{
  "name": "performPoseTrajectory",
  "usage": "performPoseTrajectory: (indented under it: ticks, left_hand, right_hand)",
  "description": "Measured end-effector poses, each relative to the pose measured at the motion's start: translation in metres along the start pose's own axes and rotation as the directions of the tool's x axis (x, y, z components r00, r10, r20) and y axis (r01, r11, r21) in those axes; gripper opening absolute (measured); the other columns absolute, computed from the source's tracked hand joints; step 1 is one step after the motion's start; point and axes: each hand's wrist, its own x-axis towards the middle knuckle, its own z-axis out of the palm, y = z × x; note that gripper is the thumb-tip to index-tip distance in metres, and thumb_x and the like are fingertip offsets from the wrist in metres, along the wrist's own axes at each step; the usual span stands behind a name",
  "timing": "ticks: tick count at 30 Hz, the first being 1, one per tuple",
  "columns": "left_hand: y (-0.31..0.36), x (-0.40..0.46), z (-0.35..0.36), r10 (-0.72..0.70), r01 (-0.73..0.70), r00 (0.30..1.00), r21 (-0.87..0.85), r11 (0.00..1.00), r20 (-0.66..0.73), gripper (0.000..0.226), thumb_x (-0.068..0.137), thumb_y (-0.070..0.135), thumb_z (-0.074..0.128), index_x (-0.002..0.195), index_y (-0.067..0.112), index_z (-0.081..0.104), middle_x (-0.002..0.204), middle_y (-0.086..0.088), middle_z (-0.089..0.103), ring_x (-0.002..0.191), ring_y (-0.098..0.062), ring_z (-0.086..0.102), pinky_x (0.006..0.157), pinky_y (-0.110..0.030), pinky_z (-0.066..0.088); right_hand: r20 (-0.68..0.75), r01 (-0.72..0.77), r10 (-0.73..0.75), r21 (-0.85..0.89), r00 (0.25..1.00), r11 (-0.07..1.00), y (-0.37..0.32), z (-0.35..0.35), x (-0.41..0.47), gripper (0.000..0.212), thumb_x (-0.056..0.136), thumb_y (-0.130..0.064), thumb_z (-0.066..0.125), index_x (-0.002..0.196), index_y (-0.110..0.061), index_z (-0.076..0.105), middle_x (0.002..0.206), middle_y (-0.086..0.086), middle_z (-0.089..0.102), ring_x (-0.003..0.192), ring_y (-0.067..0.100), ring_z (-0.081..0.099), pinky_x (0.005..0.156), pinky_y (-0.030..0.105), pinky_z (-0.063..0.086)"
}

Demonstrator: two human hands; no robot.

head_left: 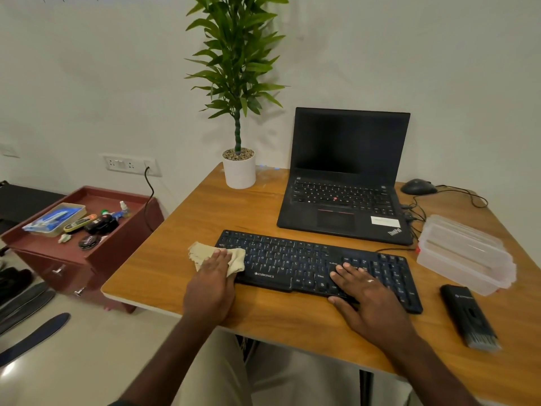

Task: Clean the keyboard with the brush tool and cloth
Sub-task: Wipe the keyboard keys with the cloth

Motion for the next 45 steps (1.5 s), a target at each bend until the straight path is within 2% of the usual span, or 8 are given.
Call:
performPoseTrajectory:
  ticks: [10,13,17,20,26,30,33,45]
  left_hand:
    - [0.093,-0.038,0.033,0.328,-0.328,0.944,0.141,0.934,0.027,0.050,0.096,0.024,0.050,0.145,0.016,0.051,0.147,-0.003,0.052,0.130,-0.024,0.057,0.099,-0.037,0.051]
    - [0.108,-0.034,0.032,0.187,-0.166,0.982,-0.349,0.922,0.028,0.034,0.099,0.038,0.043,0.110,0.018,0.068,0.094,-0.004,0.073,0.079,-0.016,0.066,0.069,-0.040,0.051]
    - [0.103,-0.016,0.005,-0.296,0.341,0.914,-0.920,0.192,0.277,0.019,0.104,0.030,0.051,0.105,0.015,0.063,0.095,-0.010,0.069,0.085,-0.026,0.067,0.069,-0.044,0.058]
    - [0.073,-0.006,-0.012,-0.427,0.267,0.872,-0.964,0.008,0.238,0.027,0.103,0.031,0.052,0.119,0.011,0.059,0.107,-0.012,0.070,0.097,-0.030,0.069,0.079,-0.046,0.060]
    - [0.032,-0.006,-0.029,-0.337,-0.033,0.882,-0.754,0.656,-0.330,0.025,0.106,0.028,0.046,0.105,0.011,0.064,0.082,0.002,0.064,0.071,-0.008,0.058,0.061,-0.025,0.045]
    - [0.026,-0.014,0.013,0.083,-0.096,0.994,-0.225,0.970,-0.067,0.052,0.102,0.036,0.038,0.144,0.009,0.049,0.137,-0.011,0.060,0.126,-0.024,0.056,0.109,-0.031,0.042]
    - [0.031,-0.012,0.030,0.288,-0.288,0.958,0.024,0.957,0.000,0.074,0.090,0.044,0.018,0.151,0.007,0.037,0.158,-0.008,0.037,0.150,-0.022,0.029,0.122,-0.031,0.006]
    - [0.116,-0.030,0.061,0.576,-0.564,0.807,-0.119,0.817,0.130,0.061,0.100,0.044,0.029,0.152,0.013,0.039,0.159,-0.003,0.036,0.149,-0.015,0.031,0.117,-0.014,-0.004]
  right_hand:
    - [0.074,-0.045,0.041,0.041,0.996,0.998,-0.001,-0.003,0.001,0.063,0.095,-0.063,0.037,0.140,-0.024,0.058,0.144,-0.001,0.056,0.137,0.014,0.047,0.114,0.037,0.035]
    - [0.102,-0.061,0.056,0.045,0.993,0.997,-0.003,-0.004,0.001,0.065,0.095,-0.066,0.034,0.142,-0.026,0.055,0.147,-0.002,0.053,0.139,0.013,0.045,0.116,0.035,0.032]
    - [0.106,-0.064,0.059,0.042,0.993,0.997,-0.003,-0.007,0.000,0.065,0.096,-0.066,0.032,0.142,-0.026,0.055,0.146,-0.002,0.053,0.139,0.011,0.043,0.114,0.032,0.027]
    - [0.111,-0.070,0.066,0.032,0.992,0.997,-0.005,-0.008,0.000,0.068,0.097,-0.069,0.025,0.141,-0.027,0.056,0.146,-0.003,0.054,0.136,0.007,0.041,0.112,0.032,0.026]
    - [0.144,-0.082,0.080,0.005,0.986,0.997,-0.005,-0.007,0.001,0.068,0.098,-0.069,0.024,0.140,-0.026,0.057,0.145,-0.003,0.055,0.137,0.014,0.049,0.114,0.036,0.030]
    - [0.104,-0.217,0.236,-0.163,0.966,0.962,-0.003,-0.015,-0.003,0.074,0.086,-0.080,0.038,0.137,-0.031,0.059,0.147,-0.006,0.053,0.141,0.013,0.043,0.116,0.052,0.026]
    - [0.130,-0.300,0.323,-0.172,0.938,0.939,0.003,-0.023,-0.007,0.087,0.078,-0.089,0.034,0.143,-0.033,0.053,0.153,-0.008,0.045,0.145,0.014,0.036,0.118,0.055,0.018]
    - [0.203,-0.283,0.307,-0.139,0.930,0.949,0.002,-0.027,-0.009,0.084,0.083,-0.078,0.023,0.150,-0.033,0.042,0.159,-0.009,0.036,0.150,0.013,0.025,0.123,0.054,0.009]
